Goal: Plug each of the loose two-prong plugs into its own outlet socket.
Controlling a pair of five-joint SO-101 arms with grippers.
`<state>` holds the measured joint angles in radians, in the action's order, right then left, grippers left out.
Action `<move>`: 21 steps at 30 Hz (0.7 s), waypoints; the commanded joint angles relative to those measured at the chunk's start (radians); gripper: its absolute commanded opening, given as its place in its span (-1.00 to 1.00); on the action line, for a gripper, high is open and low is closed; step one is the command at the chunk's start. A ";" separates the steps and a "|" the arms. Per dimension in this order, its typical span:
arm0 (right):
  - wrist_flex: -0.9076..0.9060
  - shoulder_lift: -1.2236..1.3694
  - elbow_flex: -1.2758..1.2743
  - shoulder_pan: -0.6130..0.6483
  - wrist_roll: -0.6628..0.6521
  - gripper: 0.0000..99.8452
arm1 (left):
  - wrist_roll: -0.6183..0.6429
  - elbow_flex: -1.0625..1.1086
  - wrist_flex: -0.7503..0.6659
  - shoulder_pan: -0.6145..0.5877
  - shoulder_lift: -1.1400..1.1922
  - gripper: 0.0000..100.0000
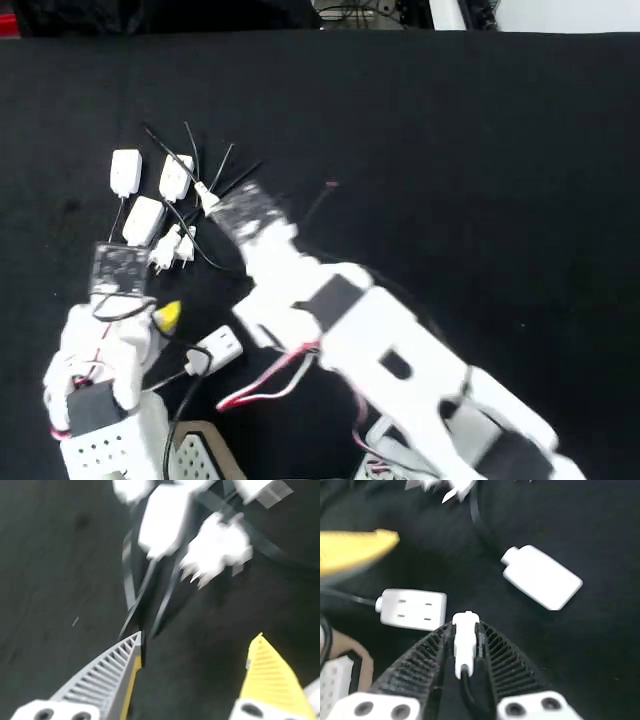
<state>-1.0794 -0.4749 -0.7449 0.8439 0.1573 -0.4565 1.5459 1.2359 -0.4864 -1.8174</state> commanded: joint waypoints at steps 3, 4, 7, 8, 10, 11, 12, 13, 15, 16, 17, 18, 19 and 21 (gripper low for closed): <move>0.080 0.189 0.084 0.089 0.044 -0.98 | -0.061 0.044 0.023 -0.202 -0.006 -0.35; 0.089 0.203 0.084 0.091 0.046 -0.98 | -0.069 0.065 0.023 -0.216 -0.006 -0.35; 0.092 0.211 0.087 0.091 0.052 -0.98 | -0.075 0.096 0.005 -0.234 -0.008 -0.35; 0.092 0.211 0.087 0.092 0.054 -0.98 | -0.075 0.102 -0.006 -0.234 -0.008 -0.35; 0.094 0.213 0.087 0.092 0.054 -0.98 | -0.074 0.105 -0.008 -0.234 -0.008 -0.35; 0.094 0.213 0.087 0.092 0.055 -0.98 | -0.074 0.105 -0.008 -0.234 -0.008 -0.35; 0.094 0.213 0.087 0.092 0.055 -0.98 | -0.072 0.107 -0.008 -0.234 -0.008 -0.35; 0.095 0.213 0.087 0.092 0.055 -0.98 | -0.072 0.111 -0.011 -0.231 -0.008 -0.35; 0.112 0.213 0.084 0.094 0.077 -0.98 | -0.072 0.116 -0.012 -0.226 -0.008 -0.35; 0.121 0.214 0.082 0.094 0.091 -0.98 | -0.072 0.117 -0.012 -0.225 -0.008 -0.35; 0.126 0.214 0.082 0.094 0.095 -0.98 | -0.072 0.117 -0.012 -0.225 -0.008 -0.35; 0.127 0.214 0.082 0.094 0.098 -0.98 | -0.072 0.119 -0.012 -0.225 -0.008 -0.35; 0.129 0.213 0.082 0.094 0.098 -0.98 | -0.072 0.119 -0.012 -0.225 -0.008 -0.35; 0.129 0.213 0.082 0.094 0.104 -0.98 | -0.072 0.120 -0.012 -0.225 -0.008 -0.35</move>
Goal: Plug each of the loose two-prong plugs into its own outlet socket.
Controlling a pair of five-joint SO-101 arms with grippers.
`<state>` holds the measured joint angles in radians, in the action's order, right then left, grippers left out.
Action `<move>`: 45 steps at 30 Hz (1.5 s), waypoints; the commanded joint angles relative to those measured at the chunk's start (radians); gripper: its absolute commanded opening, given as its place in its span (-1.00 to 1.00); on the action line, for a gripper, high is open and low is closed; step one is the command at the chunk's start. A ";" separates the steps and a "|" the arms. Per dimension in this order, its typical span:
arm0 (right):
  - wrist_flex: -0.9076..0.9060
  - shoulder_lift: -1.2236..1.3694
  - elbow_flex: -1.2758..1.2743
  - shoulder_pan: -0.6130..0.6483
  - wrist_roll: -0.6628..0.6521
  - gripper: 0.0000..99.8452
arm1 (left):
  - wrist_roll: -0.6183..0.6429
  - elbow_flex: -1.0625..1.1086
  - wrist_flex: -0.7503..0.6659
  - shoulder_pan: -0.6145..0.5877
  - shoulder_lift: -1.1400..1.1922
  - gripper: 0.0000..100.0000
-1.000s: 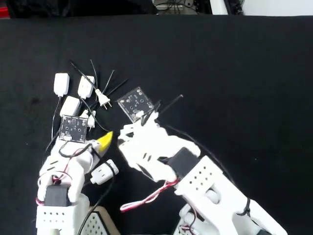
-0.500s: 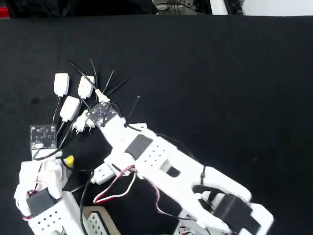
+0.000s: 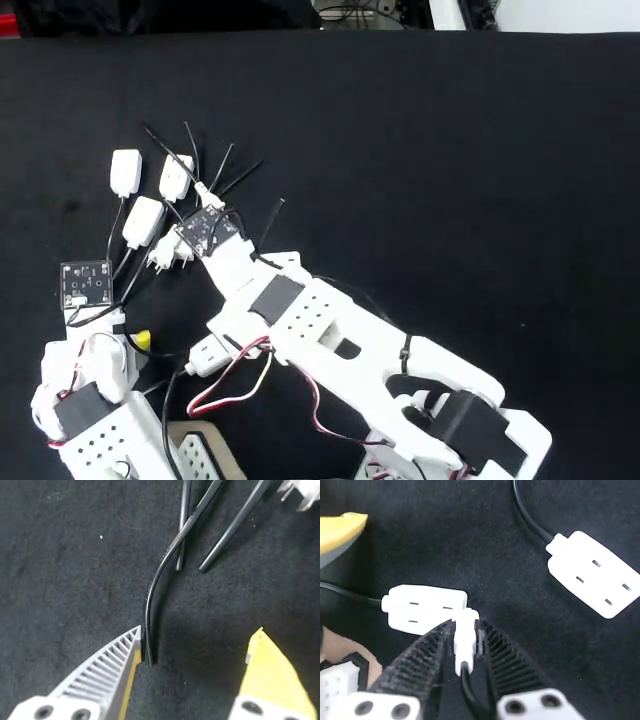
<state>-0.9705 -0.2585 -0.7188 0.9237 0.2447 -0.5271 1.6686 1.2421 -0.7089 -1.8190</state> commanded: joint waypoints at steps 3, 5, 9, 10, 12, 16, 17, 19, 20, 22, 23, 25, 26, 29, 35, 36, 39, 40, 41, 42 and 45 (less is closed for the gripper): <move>0.017 -0.004 0.056 0.018 0.017 -0.98 | 0.000 -0.002 -0.018 -0.002 -0.006 -0.35; 0.014 -0.004 0.056 0.044 0.017 -0.98 | 0.000 -0.001 -0.018 -0.002 -0.006 -0.35; 0.012 -0.004 0.056 0.078 0.017 -0.98 | 0.000 -0.001 -0.017 -0.001 -0.006 -0.35; 0.012 -0.004 0.056 0.075 0.017 -0.98 | 0.000 -0.001 -0.017 -0.001 -0.006 -0.35; 0.012 -0.004 0.056 0.072 0.017 -0.98 | 0.000 -0.001 -0.017 -0.001 -0.006 -0.35; -0.003 -0.005 0.062 0.069 0.017 -0.98 | 0.029 0.007 -0.018 -0.001 -0.006 -0.35; -0.020 -0.005 0.073 0.066 0.017 -0.98 | 0.034 0.007 -0.018 -0.001 -0.006 -0.35; -0.058 -0.022 0.091 0.060 0.041 -0.98 | 0.035 0.007 -0.018 -0.002 -0.006 -0.35; -0.072 -0.039 0.094 0.057 0.057 -0.98 | 0.035 0.007 -0.018 -0.002 -0.006 -0.35; -0.089 -0.073 0.093 0.060 0.095 -0.98 | 0.035 0.007 -0.018 -0.002 -0.006 -0.35; -0.092 -0.084 0.091 0.060 0.110 -0.98 | 0.035 0.007 -0.018 -0.002 -0.006 -0.35; -0.069 -0.088 0.073 0.060 0.130 -0.98 | 0.040 0.005 -0.018 -0.002 -0.006 -0.35; -0.046 -0.085 0.061 0.061 0.138 -0.98 | 0.040 0.005 -0.018 -0.002 -0.006 -0.35; 0.003 -0.053 0.044 0.061 0.181 -0.98 | 0.040 0.005 -0.018 -0.002 -0.006 -0.35; 0.005 0.039 0.073 0.061 0.256 -0.98 | 0.040 0.005 -0.018 -0.002 -0.006 -0.35; 0.005 0.050 0.073 0.066 0.262 -0.98 | 0.040 0.005 -0.018 -0.002 -0.006 -0.35; 0.005 0.076 0.073 0.094 0.279 -0.98 | 0.040 0.005 -0.018 -0.002 -0.006 -0.35; 0.005 0.082 0.073 0.100 0.295 -0.98 | 0.040 0.005 -0.018 -0.002 -0.006 -0.35; 0.005 0.087 0.073 0.104 0.304 -0.98 | 0.040 0.005 -0.018 -0.002 -0.006 -0.35; 0.005 0.088 0.073 0.106 0.307 -0.98 | 0.040 0.005 -0.018 -0.002 -0.006 -0.35; -0.011 0.085 0.074 0.114 0.319 -0.98 | 0.040 0.005 -0.018 -0.002 -0.006 -0.35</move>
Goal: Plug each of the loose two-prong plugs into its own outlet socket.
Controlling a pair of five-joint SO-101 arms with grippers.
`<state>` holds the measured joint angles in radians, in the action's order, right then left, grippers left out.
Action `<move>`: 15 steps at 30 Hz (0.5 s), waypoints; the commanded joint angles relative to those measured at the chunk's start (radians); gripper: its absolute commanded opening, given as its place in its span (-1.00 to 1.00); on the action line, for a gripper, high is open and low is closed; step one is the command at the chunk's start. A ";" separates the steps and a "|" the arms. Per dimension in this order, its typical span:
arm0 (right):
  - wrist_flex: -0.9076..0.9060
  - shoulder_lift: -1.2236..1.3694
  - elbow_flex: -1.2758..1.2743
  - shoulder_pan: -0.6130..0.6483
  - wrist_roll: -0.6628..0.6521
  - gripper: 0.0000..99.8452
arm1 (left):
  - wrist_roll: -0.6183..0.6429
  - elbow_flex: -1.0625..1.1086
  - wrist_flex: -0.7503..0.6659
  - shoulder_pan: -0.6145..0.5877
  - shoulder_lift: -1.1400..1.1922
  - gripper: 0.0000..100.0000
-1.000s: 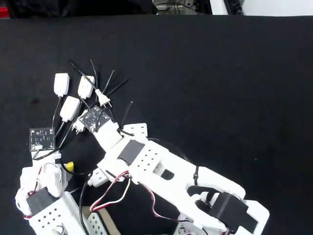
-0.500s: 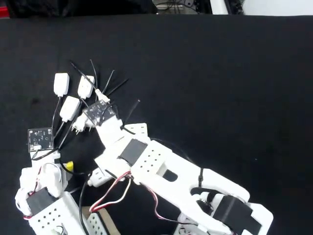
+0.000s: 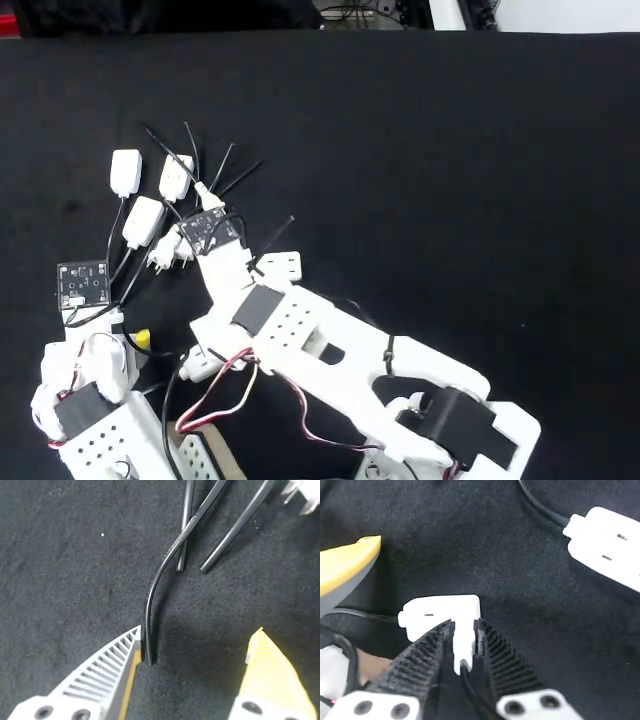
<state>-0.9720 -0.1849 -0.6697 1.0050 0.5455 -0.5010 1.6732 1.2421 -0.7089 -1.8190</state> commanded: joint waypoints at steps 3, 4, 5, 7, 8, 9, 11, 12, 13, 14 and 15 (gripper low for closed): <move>-0.014 0.016 0.024 0.055 0.018 -0.98 | 0.014 0.001 -0.018 -0.002 -0.006 -0.35; -0.014 0.018 0.022 0.061 0.018 -0.98 | 0.014 0.001 -0.018 -0.002 -0.006 -0.35; -0.012 0.018 0.021 0.064 0.018 -0.98 | 0.014 0.001 -0.018 -0.002 -0.006 -0.35; -0.014 0.018 0.018 0.066 0.018 -0.98 | 0.014 0.001 -0.018 -0.002 -0.006 -0.35; -0.014 0.018 0.016 0.064 0.018 -0.98 | 0.014 0.001 -0.018 -0.002 -0.006 -0.35; -0.014 0.018 0.013 0.063 0.017 -0.98 | 0.014 0.001 -0.018 -0.002 -0.006 -0.35; -0.012 0.018 0.002 0.063 0.015 -0.98 | 0.014 0.001 -0.018 -0.002 -0.006 -0.35; -0.014 0.018 0.001 0.061 0.015 -0.98 | 0.014 0.001 -0.018 -0.002 -0.006 -0.35; -0.014 0.019 -0.001 0.061 0.015 -0.98 | 0.014 0.001 -0.018 -0.002 -0.006 -0.35; -0.014 0.024 -0.002 0.060 0.014 -0.98 | 0.014 0.001 -0.018 -0.002 -0.006 -0.35; -0.014 0.036 -0.004 0.055 0.014 -0.98 | 0.012 0.001 -0.020 -0.002 -0.006 -0.35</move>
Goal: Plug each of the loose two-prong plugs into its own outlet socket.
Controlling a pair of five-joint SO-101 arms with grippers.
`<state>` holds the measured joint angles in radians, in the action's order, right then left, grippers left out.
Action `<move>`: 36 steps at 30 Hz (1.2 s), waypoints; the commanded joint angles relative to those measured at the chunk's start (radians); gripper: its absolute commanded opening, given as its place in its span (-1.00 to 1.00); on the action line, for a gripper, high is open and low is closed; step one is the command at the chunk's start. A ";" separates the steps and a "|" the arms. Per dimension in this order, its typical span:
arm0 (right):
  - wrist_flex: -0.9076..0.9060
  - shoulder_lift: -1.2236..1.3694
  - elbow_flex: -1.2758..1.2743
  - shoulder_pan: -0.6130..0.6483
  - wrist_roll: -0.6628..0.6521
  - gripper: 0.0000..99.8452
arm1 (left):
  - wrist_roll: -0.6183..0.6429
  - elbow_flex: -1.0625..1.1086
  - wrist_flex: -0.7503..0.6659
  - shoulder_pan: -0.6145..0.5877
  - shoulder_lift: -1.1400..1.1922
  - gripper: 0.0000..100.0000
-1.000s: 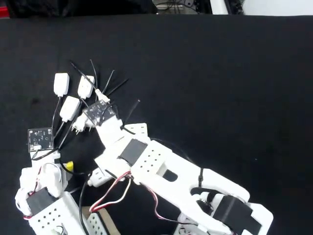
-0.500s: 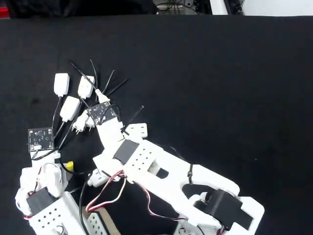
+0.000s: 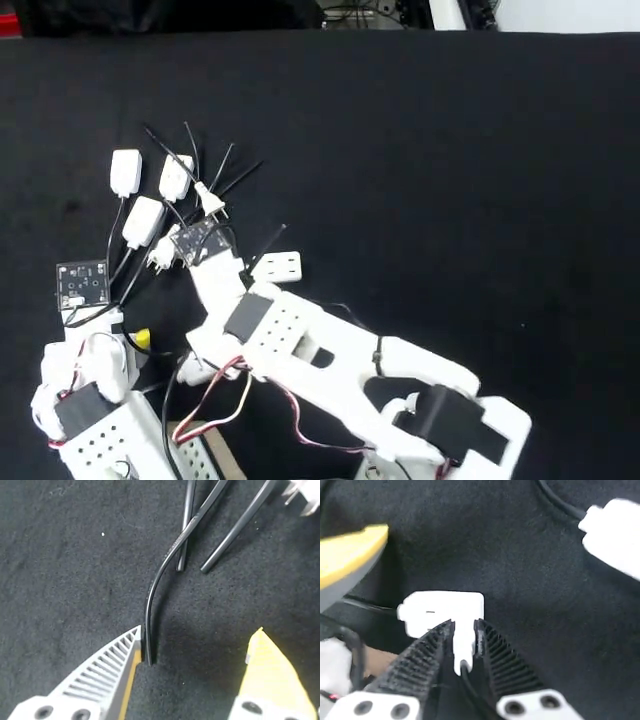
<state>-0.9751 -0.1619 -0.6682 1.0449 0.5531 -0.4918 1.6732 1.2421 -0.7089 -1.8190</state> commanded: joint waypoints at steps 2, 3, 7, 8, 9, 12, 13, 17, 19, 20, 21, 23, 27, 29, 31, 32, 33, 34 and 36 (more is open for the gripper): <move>-0.009 0.051 0.002 0.005 0.005 -0.98 | 0.003 0.002 -0.020 -0.002 -0.006 -0.35; -0.011 0.077 0.010 0.005 0.005 -0.98 | 0.003 0.002 -0.020 -0.002 -0.006 -0.35; -0.044 0.156 0.065 0.002 0.003 -0.98 | 0.005 0.004 -0.034 -0.002 -0.006 -0.35; -0.077 0.156 0.088 0.000 0.003 -0.98 | 0.005 0.004 -0.035 -0.002 -0.006 -0.35; -0.110 0.156 0.108 -0.003 0.003 -0.98 | 0.005 0.005 -0.037 -0.002 -0.005 -0.35; -0.184 0.156 0.151 -0.048 -0.044 -0.98 | 0.005 0.005 -0.037 -0.002 -0.005 -0.35; -0.201 0.156 0.160 -0.069 -0.068 -0.98 | 0.005 0.005 -0.037 -0.002 -0.005 -0.35; -0.232 0.156 0.174 -0.199 -0.155 -0.98 | 0.005 0.005 -0.038 -0.002 -0.005 -0.35; -0.255 0.156 0.174 -0.276 -0.189 -0.98 | 0.005 0.005 -0.038 -0.002 -0.005 -0.35; -0.265 0.156 0.174 -0.313 -0.209 -0.98 | 0.005 0.005 -0.038 -0.002 -0.005 -0.35; -0.278 0.156 0.171 -0.348 -0.232 -0.98 | 0.005 0.005 -0.038 -0.002 -0.005 -0.35; -0.285 0.156 0.148 -0.417 -0.279 -0.98 | 0.005 0.005 -0.038 -0.002 -0.005 -0.35; -0.285 0.156 0.097 -0.565 -0.387 -0.98 | 0.005 0.005 -0.037 -0.002 -0.005 -0.35; -0.285 0.156 0.084 -0.652 -0.442 -0.98 | 0.005 0.005 -0.035 -0.002 -0.005 -0.35; -0.284 0.156 0.082 -0.750 -0.525 -0.98 | 0.003 0.005 -0.035 -0.002 -0.005 -0.35; -0.282 0.156 0.087 -0.799 -0.565 -0.98 | 0.003 0.005 -0.035 -0.002 -0.005 -0.35; -0.279 0.156 0.090 -0.850 -0.606 -0.98 | 0.003 0.005 -0.034 -0.002 -0.005 -0.35; -0.279 0.157 0.099 -0.895 -0.658 -0.98 | 0.003 0.005 -0.034 -0.002 -0.005 -0.35; -0.272 0.165 0.124 -0.993 -0.773 -0.98 | 0.003 0.005 -0.032 -0.002 -0.005 -0.35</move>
<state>-1.2528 -0.0161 -0.5669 0.2256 -0.0821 -0.4918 1.6732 1.2252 -0.7089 -1.8190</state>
